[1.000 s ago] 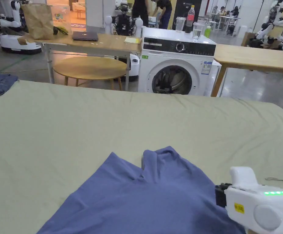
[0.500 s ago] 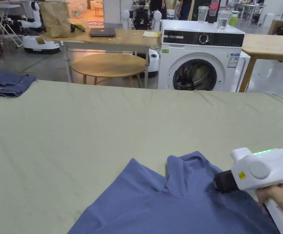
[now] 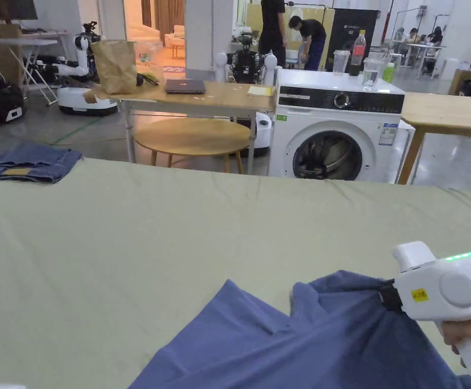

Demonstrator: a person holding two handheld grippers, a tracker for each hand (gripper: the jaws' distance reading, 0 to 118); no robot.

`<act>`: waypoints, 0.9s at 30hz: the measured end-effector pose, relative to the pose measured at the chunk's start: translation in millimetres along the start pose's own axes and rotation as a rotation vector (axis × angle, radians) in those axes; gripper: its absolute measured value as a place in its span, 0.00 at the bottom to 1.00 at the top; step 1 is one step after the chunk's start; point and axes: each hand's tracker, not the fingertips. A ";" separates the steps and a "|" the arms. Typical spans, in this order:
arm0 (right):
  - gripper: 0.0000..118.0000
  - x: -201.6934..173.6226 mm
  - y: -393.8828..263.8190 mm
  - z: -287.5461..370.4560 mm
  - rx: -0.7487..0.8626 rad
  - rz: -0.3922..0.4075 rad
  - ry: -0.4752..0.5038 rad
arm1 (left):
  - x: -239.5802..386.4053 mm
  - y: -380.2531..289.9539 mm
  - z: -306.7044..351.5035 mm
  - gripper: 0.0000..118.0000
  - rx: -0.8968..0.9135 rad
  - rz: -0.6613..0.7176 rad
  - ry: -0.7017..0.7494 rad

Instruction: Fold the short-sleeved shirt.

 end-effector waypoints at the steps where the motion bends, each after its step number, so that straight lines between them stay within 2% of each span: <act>1: 0.00 1.5 2.1 21.4 0.043 -0.005 -0.015 | 1.8 9.4 9.8 0.00 0.032 -0.003 -0.002; 3: 0.00 3.9 6.7 65.3 0.118 0.006 -0.056 | 7.3 32.1 28.9 0.00 0.099 -0.013 -0.002; 7: 0.00 13.2 12.3 159.1 0.269 -0.051 -0.095 | 23.1 85.5 68.3 0.00 0.224 -0.049 0.021; 11: 0.00 25.1 16.9 242.0 0.394 -0.061 -0.164 | 47.8 144.6 107.8 0.00 0.331 -0.106 0.054; 15: 0.00 43.2 24.3 300.0 0.484 -0.122 -0.200 | 72.8 202.0 142.9 0.00 0.395 -0.132 0.059; 21: 0.00 59.5 46.7 329.5 0.529 -0.160 -0.256 | 105.3 266.8 177.9 0.00 0.466 -0.143 0.082; 27: 0.00 67.3 79.9 319.4 0.547 -0.193 -0.277 | 121.7 298.6 189.6 0.00 0.490 -0.150 0.137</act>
